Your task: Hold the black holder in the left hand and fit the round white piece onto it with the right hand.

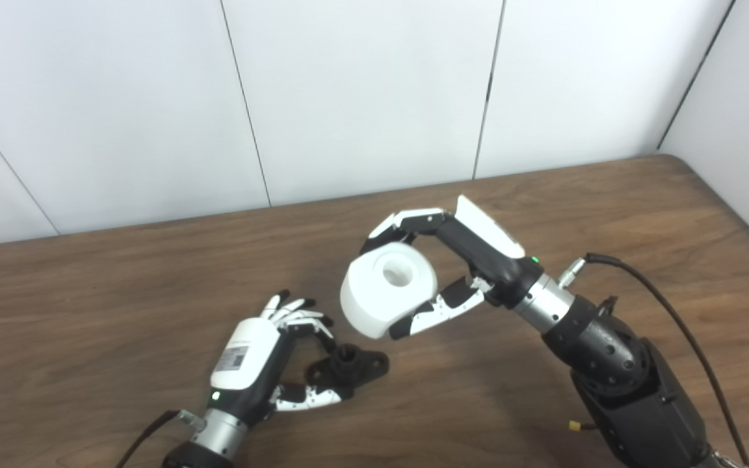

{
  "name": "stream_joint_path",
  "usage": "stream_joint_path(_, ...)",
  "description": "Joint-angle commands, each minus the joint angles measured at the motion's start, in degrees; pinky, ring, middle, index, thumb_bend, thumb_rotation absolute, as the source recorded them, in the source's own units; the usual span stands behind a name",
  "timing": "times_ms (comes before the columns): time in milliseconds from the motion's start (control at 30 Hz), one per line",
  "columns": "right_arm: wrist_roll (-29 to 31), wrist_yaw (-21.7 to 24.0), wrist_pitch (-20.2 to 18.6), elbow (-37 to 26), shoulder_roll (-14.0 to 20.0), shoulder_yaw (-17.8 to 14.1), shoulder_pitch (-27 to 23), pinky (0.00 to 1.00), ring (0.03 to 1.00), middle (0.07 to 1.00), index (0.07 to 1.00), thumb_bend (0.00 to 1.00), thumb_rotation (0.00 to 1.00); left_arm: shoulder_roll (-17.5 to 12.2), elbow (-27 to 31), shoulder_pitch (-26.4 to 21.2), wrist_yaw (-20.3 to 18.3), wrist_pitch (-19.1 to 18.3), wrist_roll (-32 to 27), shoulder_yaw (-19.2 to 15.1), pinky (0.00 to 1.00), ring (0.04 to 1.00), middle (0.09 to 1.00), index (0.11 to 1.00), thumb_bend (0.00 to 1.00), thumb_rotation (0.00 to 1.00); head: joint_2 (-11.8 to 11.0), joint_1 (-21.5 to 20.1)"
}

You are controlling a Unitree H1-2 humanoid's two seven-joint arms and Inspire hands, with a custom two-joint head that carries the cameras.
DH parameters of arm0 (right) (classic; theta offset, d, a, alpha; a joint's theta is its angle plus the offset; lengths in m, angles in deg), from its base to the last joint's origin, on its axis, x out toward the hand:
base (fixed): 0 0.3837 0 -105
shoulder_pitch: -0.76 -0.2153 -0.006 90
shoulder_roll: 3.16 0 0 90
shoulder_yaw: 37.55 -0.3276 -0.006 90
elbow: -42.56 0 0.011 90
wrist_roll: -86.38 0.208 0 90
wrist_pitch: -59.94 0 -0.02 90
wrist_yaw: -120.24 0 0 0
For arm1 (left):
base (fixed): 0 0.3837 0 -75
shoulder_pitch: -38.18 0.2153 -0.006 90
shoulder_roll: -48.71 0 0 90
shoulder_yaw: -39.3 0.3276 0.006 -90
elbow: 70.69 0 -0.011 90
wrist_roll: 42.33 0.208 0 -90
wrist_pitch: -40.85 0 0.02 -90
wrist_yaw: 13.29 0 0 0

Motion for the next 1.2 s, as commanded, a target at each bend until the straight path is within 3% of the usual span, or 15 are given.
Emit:
stream_joint_path(0, 0.6, -0.4, 2.5, -1.0, 0.0, 0.0, -1.5, 0.46, 0.555, 0.587, 0.492, 0.50, 0.14, 1.7, -1.7, 3.0, 0.5, -0.2, -0.1, 1.5, 1.00, 0.887, 0.731, 0.483, 0.52, 0.06, 0.2, 0.1)
stream_joint_path(400, 2.3, 1.7, 3.8, 2.3, 0.9, 1.8, -0.8, 0.47, 0.555, 0.589, 0.492, 0.50, 0.15, 4.0, -0.7, 3.1, 0.8, -2.0, 0.8, 2.5, 1.00, 0.886, 0.731, 0.482, 0.52, 0.06, 1.3, 0.8)
stream_joint_path(1167, 3.5, 4.5, 3.7, 2.1, 4.9, 0.7, 2.9, 0.48, 0.567, 0.602, 0.493, 0.50, 0.15, 5.1, 2.7, 3.8, -0.3, -4.9, 0.7, 3.6, 1.00, 0.891, 0.730, 0.482, 0.52, 0.06, 3.9, 0.8)
